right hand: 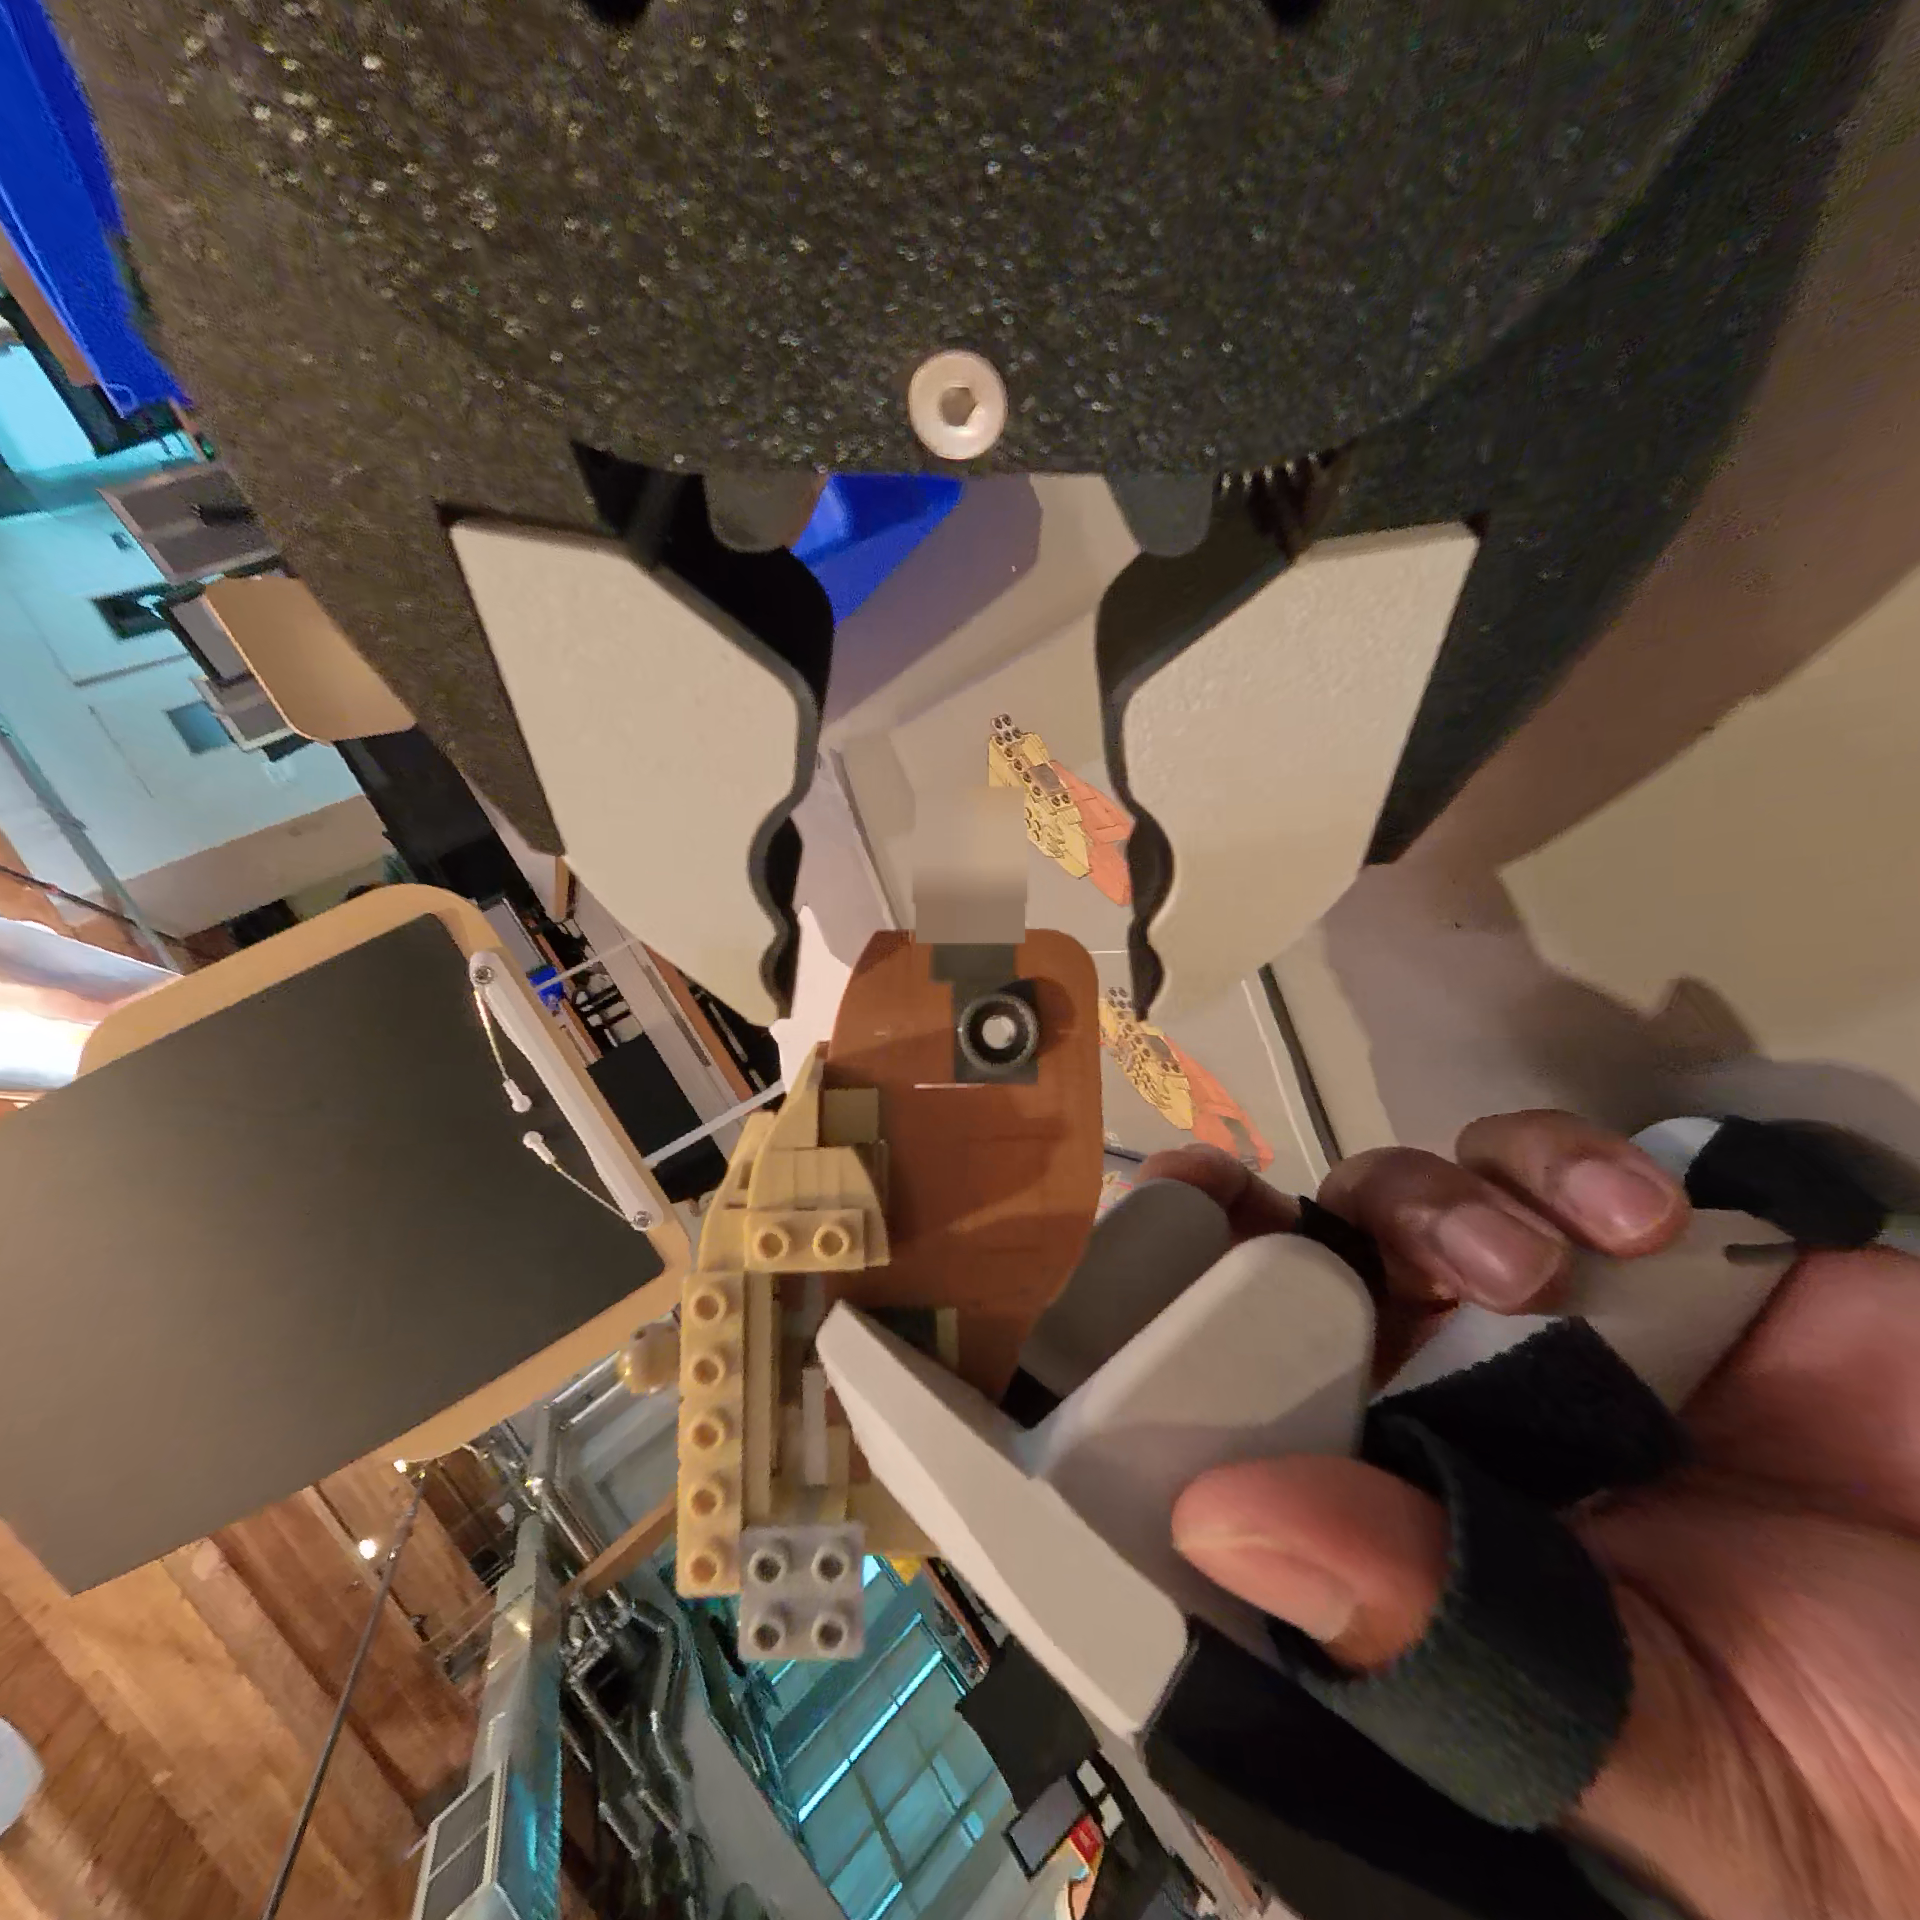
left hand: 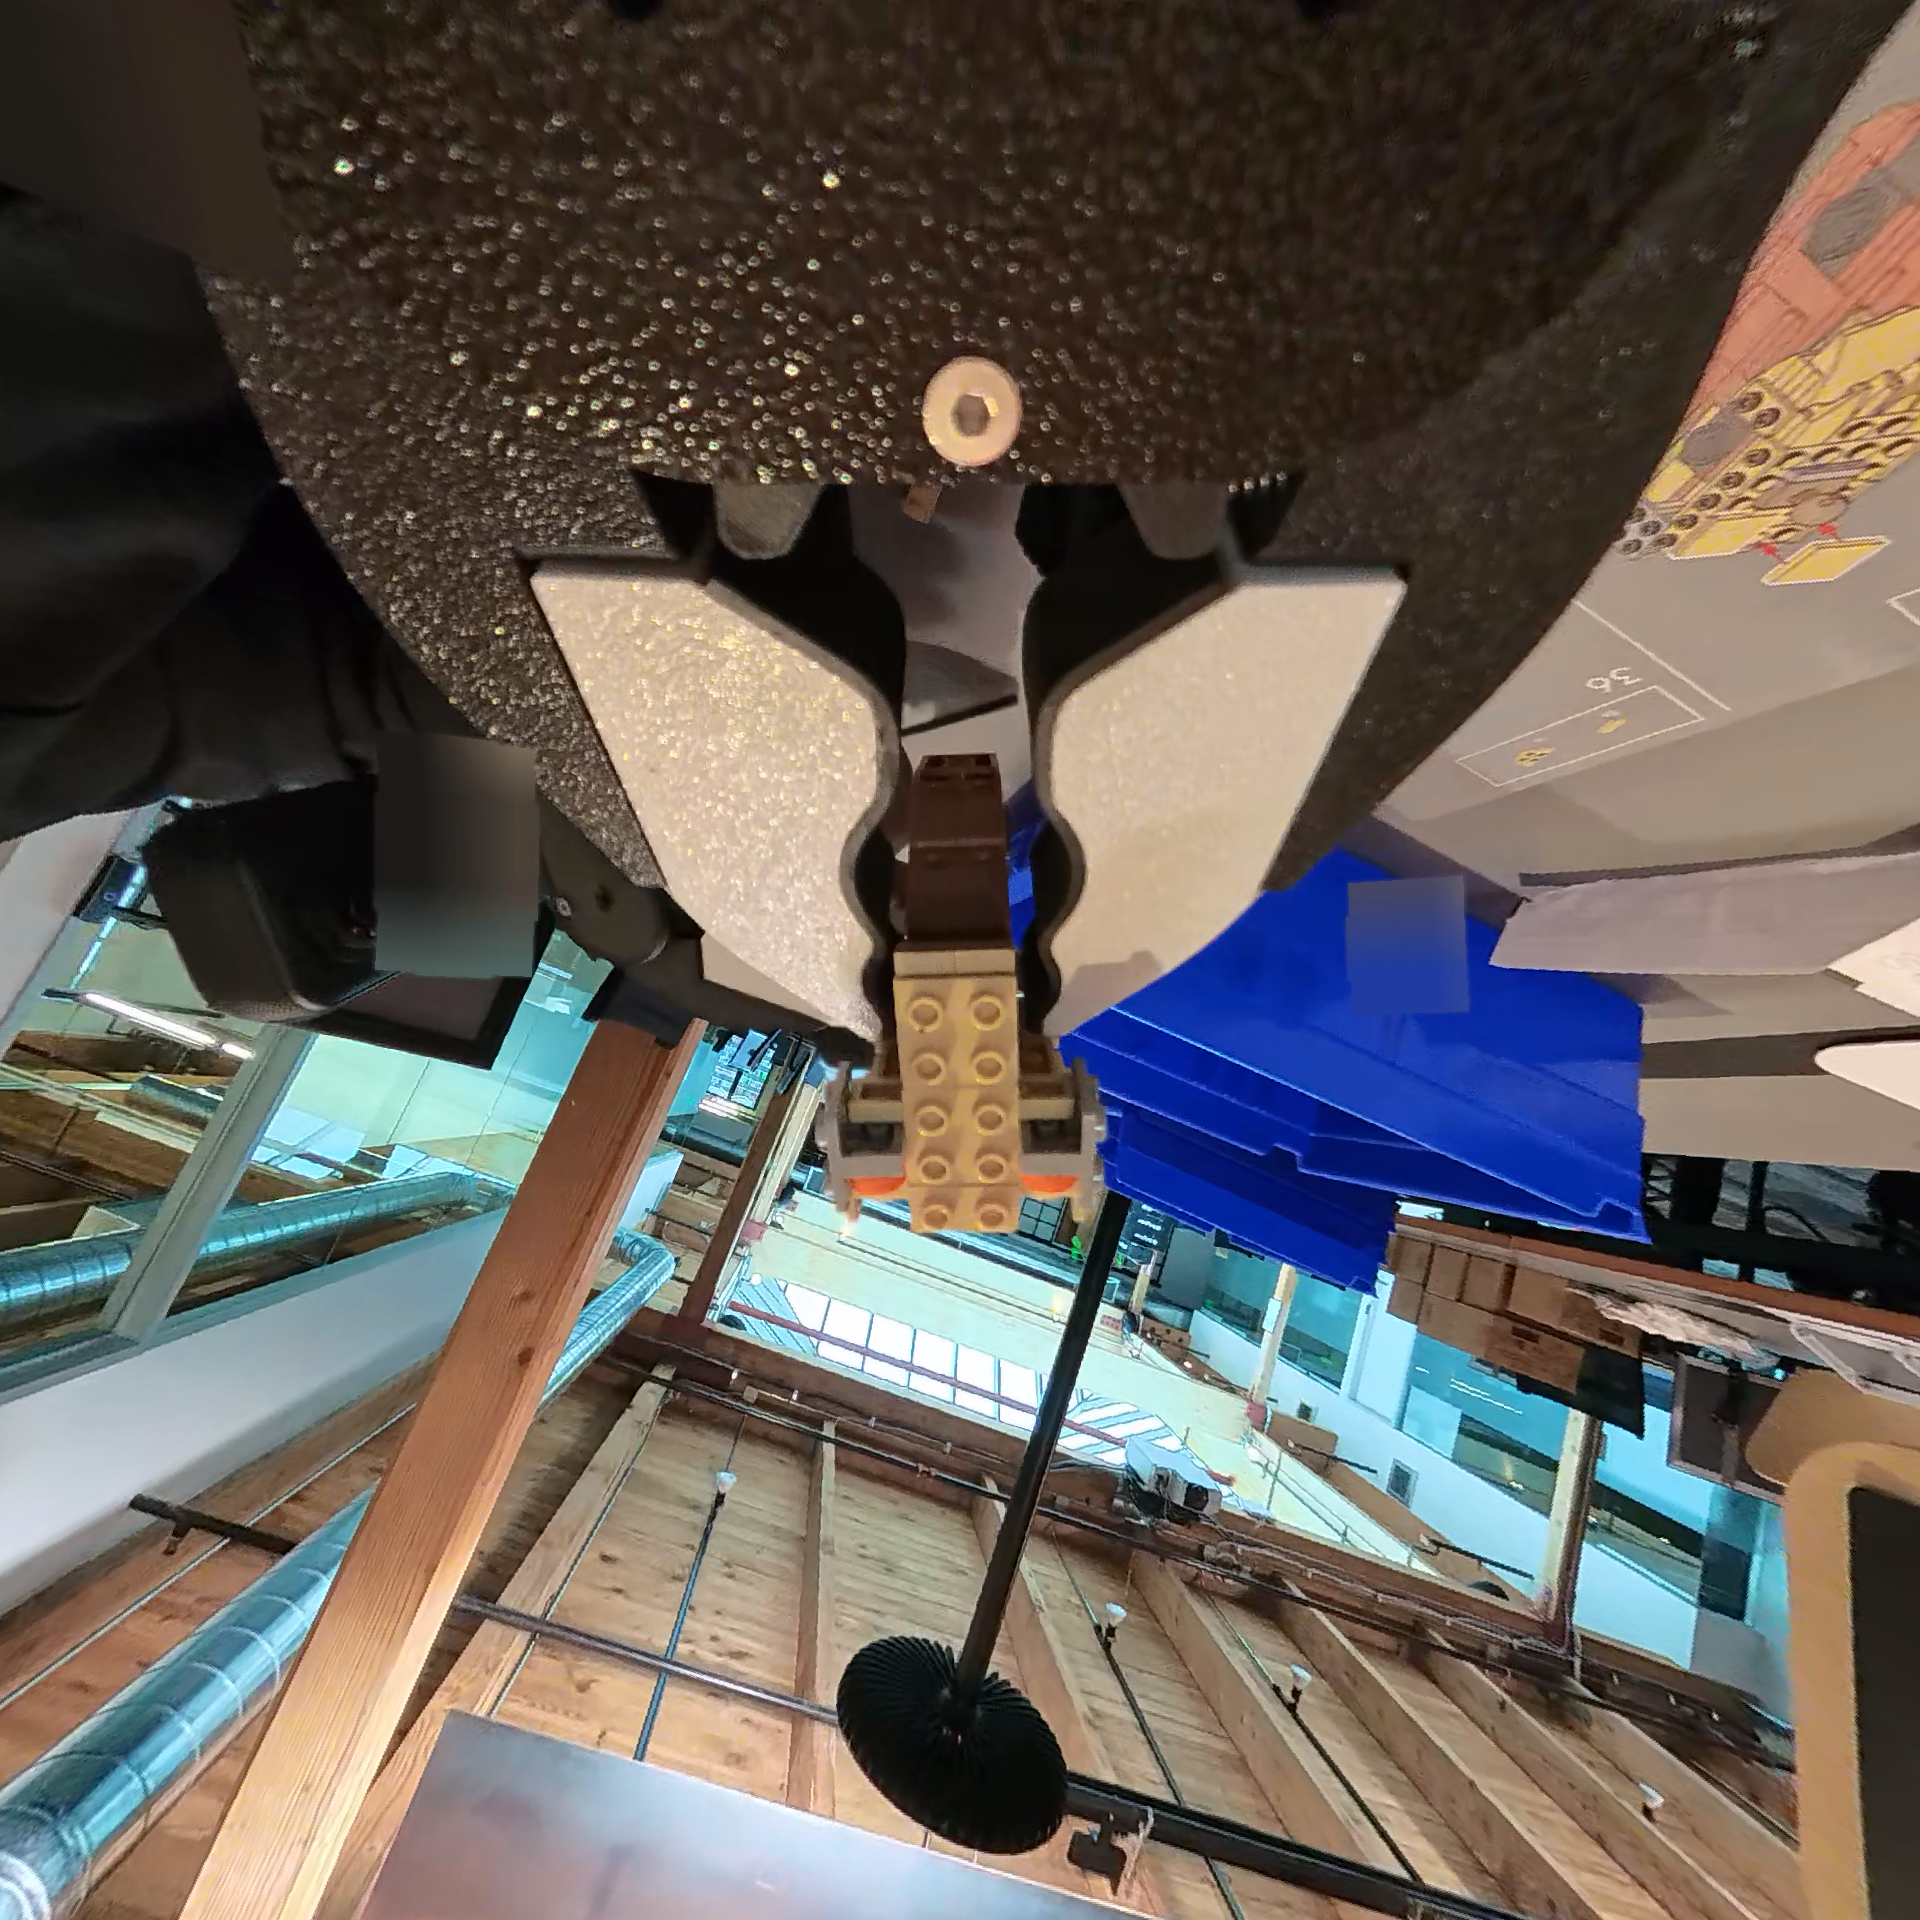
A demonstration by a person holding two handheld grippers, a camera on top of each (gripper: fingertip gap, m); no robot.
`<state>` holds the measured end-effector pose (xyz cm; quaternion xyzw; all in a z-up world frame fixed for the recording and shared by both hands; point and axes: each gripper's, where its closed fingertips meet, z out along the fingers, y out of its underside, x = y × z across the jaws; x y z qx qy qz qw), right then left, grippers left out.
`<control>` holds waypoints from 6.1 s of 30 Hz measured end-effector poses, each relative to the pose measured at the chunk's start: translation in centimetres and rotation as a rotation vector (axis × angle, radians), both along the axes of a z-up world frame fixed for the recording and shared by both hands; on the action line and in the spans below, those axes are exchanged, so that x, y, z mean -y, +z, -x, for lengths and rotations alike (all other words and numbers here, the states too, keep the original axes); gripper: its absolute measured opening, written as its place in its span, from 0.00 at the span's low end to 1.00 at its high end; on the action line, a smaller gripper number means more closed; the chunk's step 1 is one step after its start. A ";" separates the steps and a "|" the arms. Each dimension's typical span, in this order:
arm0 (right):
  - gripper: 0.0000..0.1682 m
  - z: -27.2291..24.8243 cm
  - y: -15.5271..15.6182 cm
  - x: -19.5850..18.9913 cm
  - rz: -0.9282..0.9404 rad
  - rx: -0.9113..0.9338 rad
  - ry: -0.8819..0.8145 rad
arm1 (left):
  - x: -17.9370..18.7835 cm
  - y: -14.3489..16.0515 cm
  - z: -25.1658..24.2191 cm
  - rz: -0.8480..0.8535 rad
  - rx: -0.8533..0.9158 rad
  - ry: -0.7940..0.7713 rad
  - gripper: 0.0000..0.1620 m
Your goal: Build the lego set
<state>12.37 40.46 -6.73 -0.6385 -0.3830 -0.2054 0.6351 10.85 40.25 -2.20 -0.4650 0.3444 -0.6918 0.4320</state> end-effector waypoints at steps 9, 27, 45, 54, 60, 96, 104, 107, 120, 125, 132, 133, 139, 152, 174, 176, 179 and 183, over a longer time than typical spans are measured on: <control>0.27 -0.1 0.4 0.2 -0.025 0.027 -0.022 | 0.3 0.3 0.1 -0.004 0.003 -0.027 0.14; 0.27 0.4 1.8 1.1 -0.123 0.054 0.060 | 2.3 -1.0 -0.9 -0.058 -0.075 -0.128 0.11; 0.09 -2.3 -9.6 7.0 0.772 0.090 0.428 | 1.7 -1.6 0.7 -0.268 -0.110 -0.080 0.11; 0.05 0.8 -9.8 8.4 0.904 0.014 0.425 | 1.9 -1.7 0.6 -0.290 -0.123 -0.074 0.11; 0.18 0.8 -9.3 8.7 0.839 0.088 0.518 | 1.5 -1.9 1.6 -0.330 -0.142 -0.067 0.11; 0.23 1.9 -8.3 7.5 0.772 0.018 0.868 | -2.6 0.2 9.2 -0.201 0.066 -0.058 0.11; 0.23 2.1 -8.6 8.1 0.739 0.058 0.867 | -1.4 -0.3 9.5 -0.308 0.017 -0.028 0.11; 0.25 2.1 -8.7 8.1 0.768 0.063 0.880 | -1.2 -0.4 9.6 -0.320 0.016 -0.036 0.11; 0.33 2.0 -9.1 7.3 0.931 0.235 0.893 | -0.7 -0.3 9.8 -0.326 0.032 -0.077 0.11; 0.34 1.8 -9.5 6.6 0.928 0.211 0.907 | -0.1 -0.5 9.8 -0.351 0.027 -0.098 0.11; 0.33 1.2 -9.8 6.9 1.003 0.206 0.920 | 0.4 -0.6 9.7 -0.360 0.021 -0.131 0.11; 0.33 1.2 -9.8 6.8 1.008 0.209 0.923 | 0.5 -0.7 9.7 -0.363 0.019 -0.137 0.11; 0.26 1.6 -9.9 6.4 1.023 0.231 0.979 | 0.8 -0.8 9.6 -0.373 0.010 -0.148 0.11; 0.24 1.9 -9.9 6.9 1.053 0.268 1.017 | 1.2 -1.0 9.4 -0.391 -0.001 -0.169 0.11; 0.19 3.0 -9.7 6.1 1.003 0.139 0.882 | 1.7 -0.9 9.7 -0.416 0.012 -0.157 0.11; 0.19 3.1 -8.8 5.5 0.966 0.083 0.834 | 1.7 -0.8 9.6 -0.407 0.020 -0.148 0.11; 0.19 3.4 -6.6 4.3 0.900 0.001 0.764 | 1.7 -0.4 9.0 -0.385 0.047 -0.108 0.11; 0.19 3.3 -1.6 3.4 0.834 -0.131 0.733 | 1.9 0.0 6.9 -0.371 0.084 -0.016 0.11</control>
